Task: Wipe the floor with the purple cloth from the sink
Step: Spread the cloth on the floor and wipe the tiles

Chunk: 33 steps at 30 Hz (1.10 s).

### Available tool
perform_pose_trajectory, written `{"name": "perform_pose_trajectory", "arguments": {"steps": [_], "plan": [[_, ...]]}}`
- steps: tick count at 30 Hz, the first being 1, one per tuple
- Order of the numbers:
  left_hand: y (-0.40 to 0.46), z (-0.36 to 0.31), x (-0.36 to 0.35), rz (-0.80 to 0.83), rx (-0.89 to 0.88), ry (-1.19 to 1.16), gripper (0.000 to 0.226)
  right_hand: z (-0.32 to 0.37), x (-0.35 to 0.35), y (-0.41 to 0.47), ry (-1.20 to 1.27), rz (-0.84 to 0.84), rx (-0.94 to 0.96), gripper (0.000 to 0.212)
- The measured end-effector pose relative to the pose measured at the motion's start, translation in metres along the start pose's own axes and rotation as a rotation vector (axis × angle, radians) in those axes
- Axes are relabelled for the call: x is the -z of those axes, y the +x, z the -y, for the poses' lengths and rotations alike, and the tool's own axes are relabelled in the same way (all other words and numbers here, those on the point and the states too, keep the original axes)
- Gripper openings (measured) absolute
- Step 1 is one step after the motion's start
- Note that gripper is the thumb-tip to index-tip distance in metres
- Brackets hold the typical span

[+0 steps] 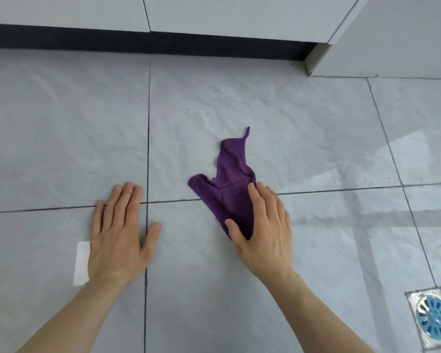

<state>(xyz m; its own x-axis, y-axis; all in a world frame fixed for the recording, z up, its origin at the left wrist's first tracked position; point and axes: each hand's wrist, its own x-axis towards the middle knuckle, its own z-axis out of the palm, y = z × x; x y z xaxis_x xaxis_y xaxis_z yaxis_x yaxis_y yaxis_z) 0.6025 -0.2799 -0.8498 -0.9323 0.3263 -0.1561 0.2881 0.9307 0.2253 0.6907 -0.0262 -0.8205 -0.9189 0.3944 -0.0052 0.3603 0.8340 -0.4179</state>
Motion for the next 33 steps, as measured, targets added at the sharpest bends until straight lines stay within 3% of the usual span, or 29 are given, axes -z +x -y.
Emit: {"name": "perform_pose_trajectory", "arguments": {"steps": [5,7,9,12,15,17,21,24,28,33], "plan": [[0.004,-0.019,0.010,-0.055,0.005,-0.127,0.080,-0.021,0.011,-0.019,-0.009,-0.024,-0.014,0.065],[0.020,-0.045,0.023,-0.091,-0.063,-0.198,0.077,-0.028,0.018,-0.017,0.000,-0.023,-0.043,0.069],[0.048,-0.075,0.038,-0.090,-0.257,-0.217,0.079,-0.026,0.018,-0.011,-0.019,0.001,-0.030,0.074],[0.084,-0.120,0.056,0.115,-0.604,-0.126,0.092,-0.022,0.018,-0.004,-0.031,0.051,0.014,0.078],[0.081,-0.121,0.049,0.321,-0.729,0.120,0.091,-0.015,0.007,-0.013,0.003,0.169,0.113,0.078],[0.071,-0.107,0.041,0.311,-0.699,0.140,0.082,-0.013,0.005,-0.013,0.009,0.206,0.163,0.076],[0.054,-0.071,0.037,0.110,-0.750,0.173,0.052,-0.017,0.007,-0.008,0.010,0.239,0.240,0.073],[0.046,-0.057,0.040,0.096,-0.737,0.233,0.039,-0.014,0.010,-0.003,0.001,0.228,0.278,0.072],[0.032,-0.052,0.045,0.114,-0.536,0.044,0.034,-0.011,0.010,0.001,0.016,0.214,0.306,0.066],[0.014,-0.042,0.039,0.072,-0.492,0.032,0.037,-0.011,0.001,-0.012,0.031,0.239,0.284,0.056]]}}
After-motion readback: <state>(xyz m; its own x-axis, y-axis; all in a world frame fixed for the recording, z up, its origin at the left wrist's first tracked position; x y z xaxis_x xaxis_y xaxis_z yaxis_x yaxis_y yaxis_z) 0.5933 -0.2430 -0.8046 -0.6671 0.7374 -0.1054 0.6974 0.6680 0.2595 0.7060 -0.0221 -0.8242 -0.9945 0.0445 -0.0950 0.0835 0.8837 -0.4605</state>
